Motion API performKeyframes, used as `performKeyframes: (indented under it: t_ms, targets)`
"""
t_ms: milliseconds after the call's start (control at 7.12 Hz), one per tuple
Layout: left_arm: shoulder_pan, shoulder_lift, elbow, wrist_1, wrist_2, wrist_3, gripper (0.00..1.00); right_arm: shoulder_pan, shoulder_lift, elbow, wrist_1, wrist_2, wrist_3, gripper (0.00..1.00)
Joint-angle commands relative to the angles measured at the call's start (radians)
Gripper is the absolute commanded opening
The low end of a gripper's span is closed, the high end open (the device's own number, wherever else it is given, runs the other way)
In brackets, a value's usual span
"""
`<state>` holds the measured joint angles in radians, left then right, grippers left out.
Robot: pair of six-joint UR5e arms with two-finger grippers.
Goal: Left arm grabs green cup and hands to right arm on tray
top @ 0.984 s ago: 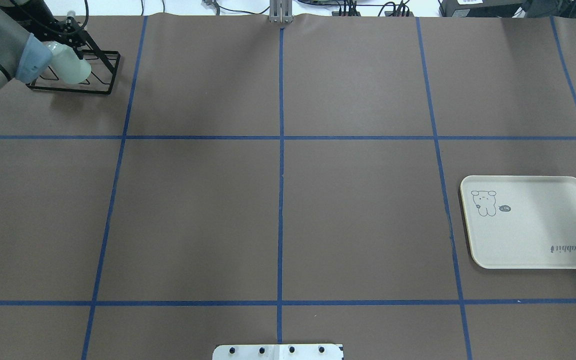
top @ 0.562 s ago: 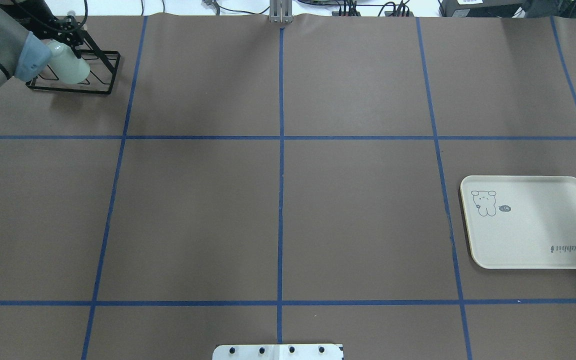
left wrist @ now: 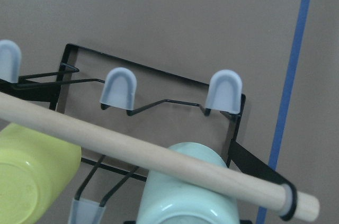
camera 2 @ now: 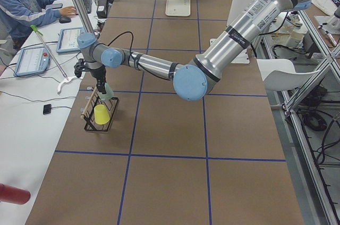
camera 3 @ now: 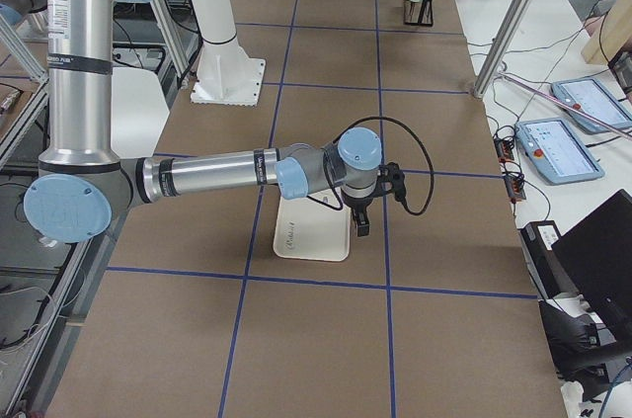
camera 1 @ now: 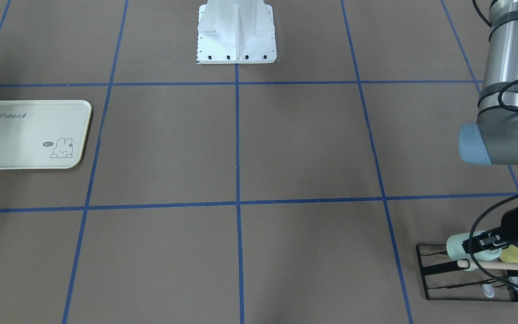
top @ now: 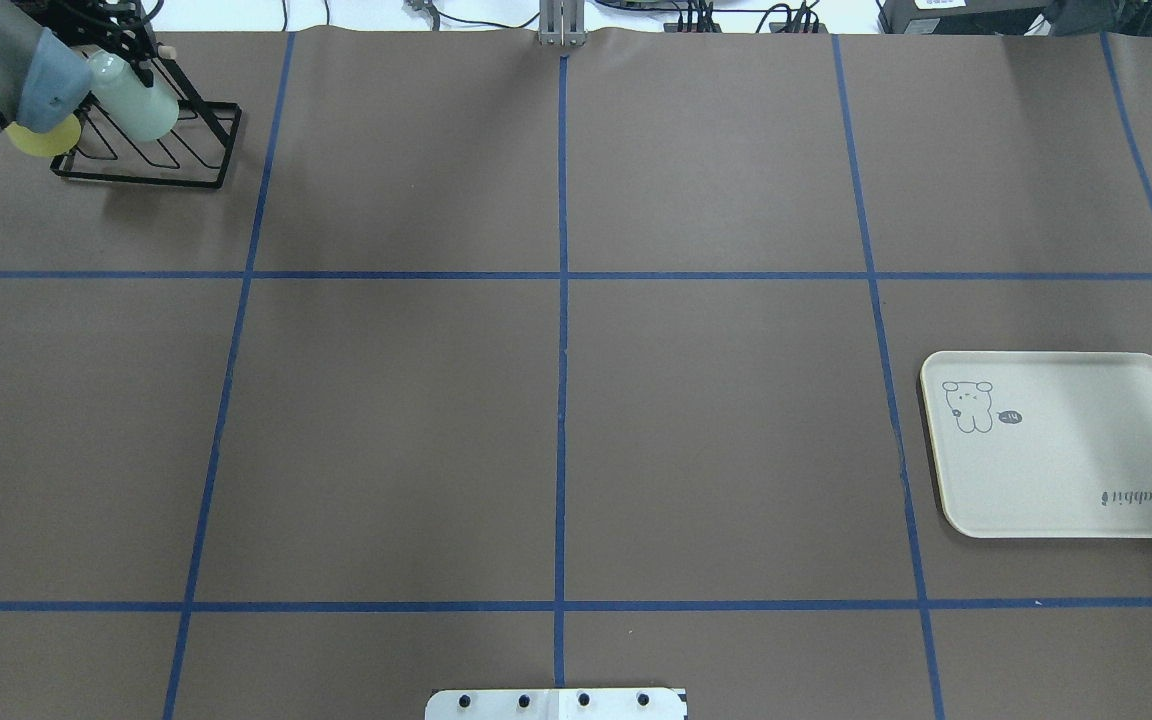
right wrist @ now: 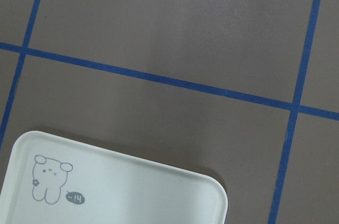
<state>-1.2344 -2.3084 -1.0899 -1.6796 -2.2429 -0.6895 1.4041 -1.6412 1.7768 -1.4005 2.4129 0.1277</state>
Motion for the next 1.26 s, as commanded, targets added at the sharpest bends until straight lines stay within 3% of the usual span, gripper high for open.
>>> performKeyframes:
  t_ms: [0, 422, 703, 984, 1124]
  targets:
    - [-0.022, 0.006, -0.072, 0.046, -0.004, 0.001, 0.17, -0.001, 0.0, 0.001, 0.0, 0.002, 0.001, 0.99]
    - [-0.027, 0.126, -0.363, 0.211, -0.004, 0.01, 0.17, -0.001, 0.004, 0.006, 0.0, 0.002, 0.001, 0.99]
    - [-0.023, 0.153, -0.528, 0.311, -0.01, 0.004, 0.17, -0.004, 0.011, 0.013, 0.0, 0.0, 0.003, 0.99]
    - [-0.02, 0.155, -0.623, 0.324, -0.165, -0.081, 0.17, -0.02, 0.056, 0.019, 0.0, 0.002, 0.1, 0.99]
    - [-0.01, 0.142, -0.655, 0.287, -0.187, -0.191, 0.17, -0.058, 0.093, 0.033, 0.0, 0.0, 0.187, 0.99]
